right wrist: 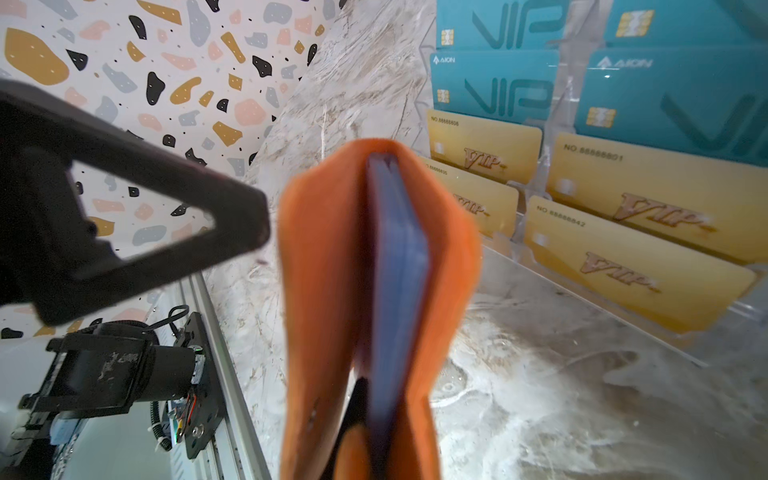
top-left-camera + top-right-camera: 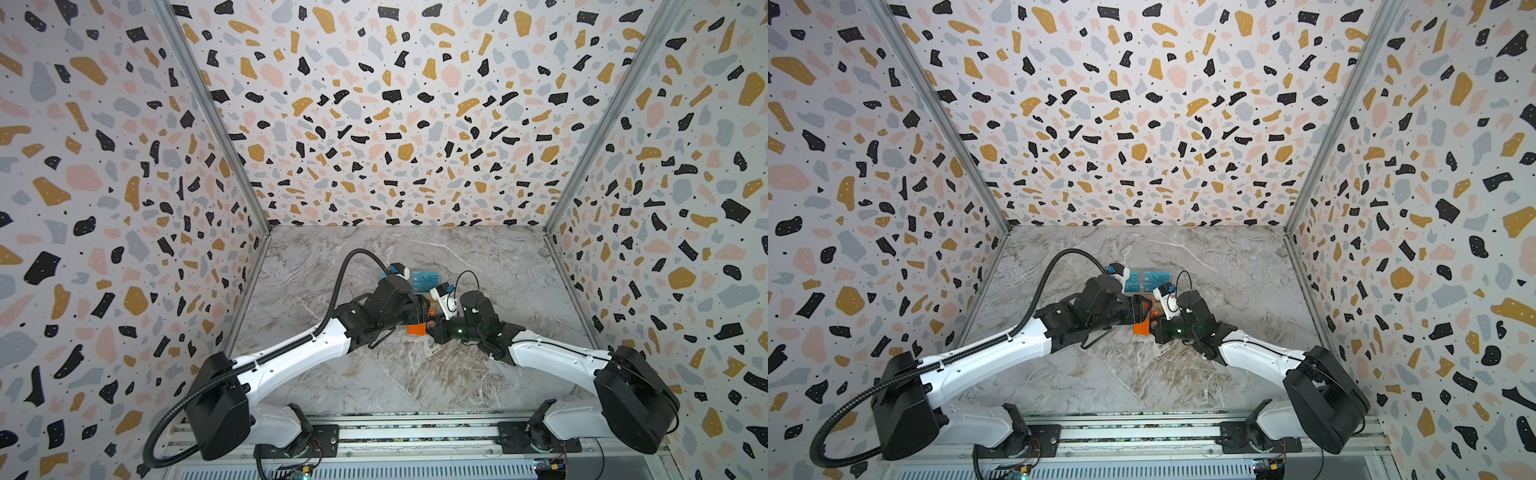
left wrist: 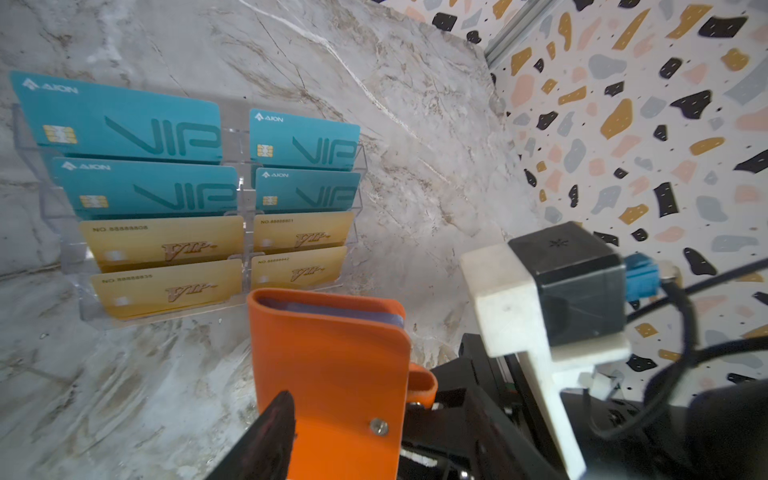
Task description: Put the credit cards into the card holder
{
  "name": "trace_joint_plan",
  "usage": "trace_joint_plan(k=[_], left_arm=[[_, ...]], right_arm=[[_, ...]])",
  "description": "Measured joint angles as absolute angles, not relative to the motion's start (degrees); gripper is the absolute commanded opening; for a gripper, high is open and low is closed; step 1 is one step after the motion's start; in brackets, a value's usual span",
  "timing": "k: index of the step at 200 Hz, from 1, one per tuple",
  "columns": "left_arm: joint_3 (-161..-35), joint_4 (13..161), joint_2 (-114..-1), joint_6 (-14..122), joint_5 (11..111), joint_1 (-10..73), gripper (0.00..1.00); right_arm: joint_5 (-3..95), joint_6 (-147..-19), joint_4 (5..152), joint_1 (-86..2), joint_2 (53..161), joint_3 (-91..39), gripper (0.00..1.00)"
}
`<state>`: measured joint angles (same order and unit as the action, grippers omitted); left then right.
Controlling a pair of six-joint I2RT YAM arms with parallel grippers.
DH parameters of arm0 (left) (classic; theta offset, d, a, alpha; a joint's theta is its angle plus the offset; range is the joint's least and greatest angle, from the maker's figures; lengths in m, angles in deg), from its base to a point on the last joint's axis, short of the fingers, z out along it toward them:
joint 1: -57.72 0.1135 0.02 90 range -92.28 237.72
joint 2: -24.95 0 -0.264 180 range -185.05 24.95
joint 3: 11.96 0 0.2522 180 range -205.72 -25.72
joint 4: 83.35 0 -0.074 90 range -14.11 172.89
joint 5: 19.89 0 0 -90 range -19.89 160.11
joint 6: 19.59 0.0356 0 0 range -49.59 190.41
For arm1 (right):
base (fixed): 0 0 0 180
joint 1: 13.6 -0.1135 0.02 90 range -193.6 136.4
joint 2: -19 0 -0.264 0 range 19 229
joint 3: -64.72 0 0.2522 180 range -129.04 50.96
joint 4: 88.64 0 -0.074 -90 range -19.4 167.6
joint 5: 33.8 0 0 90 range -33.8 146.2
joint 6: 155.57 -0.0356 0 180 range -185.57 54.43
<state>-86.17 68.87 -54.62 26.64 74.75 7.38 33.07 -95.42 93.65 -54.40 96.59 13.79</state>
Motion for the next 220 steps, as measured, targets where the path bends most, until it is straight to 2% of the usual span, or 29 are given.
trace_joint_plan(k=[77,136,180,202,220], left_arm=[[-89.51,60.89,-59.38,28.68,84.24,4.67,0.64],[-89.51,57.88,-59.23,29.16,86.55,4.36,0.50],[-89.40,55.87,-57.74,29.14,87.60,4.36,0.47],[-88.84,55.93,-56.96,28.92,87.23,4.36,0.38],[-87.55,56.41,-56.96,28.61,86.05,4.36,0.35]], right_arm=[[36.56,-94.17,90.18,-55.21,96.87,12.32,0.06],[36.72,-94.24,89.15,-55.19,97.50,12.32,0.06],[36.65,-95.09,89.19,-54.79,97.94,12.32,0.05],[36.52,-95.81,89.50,-54.79,98.20,12.32,0.05],[36.48,-96.18,89.61,-54.79,98.22,12.32,0.05]])
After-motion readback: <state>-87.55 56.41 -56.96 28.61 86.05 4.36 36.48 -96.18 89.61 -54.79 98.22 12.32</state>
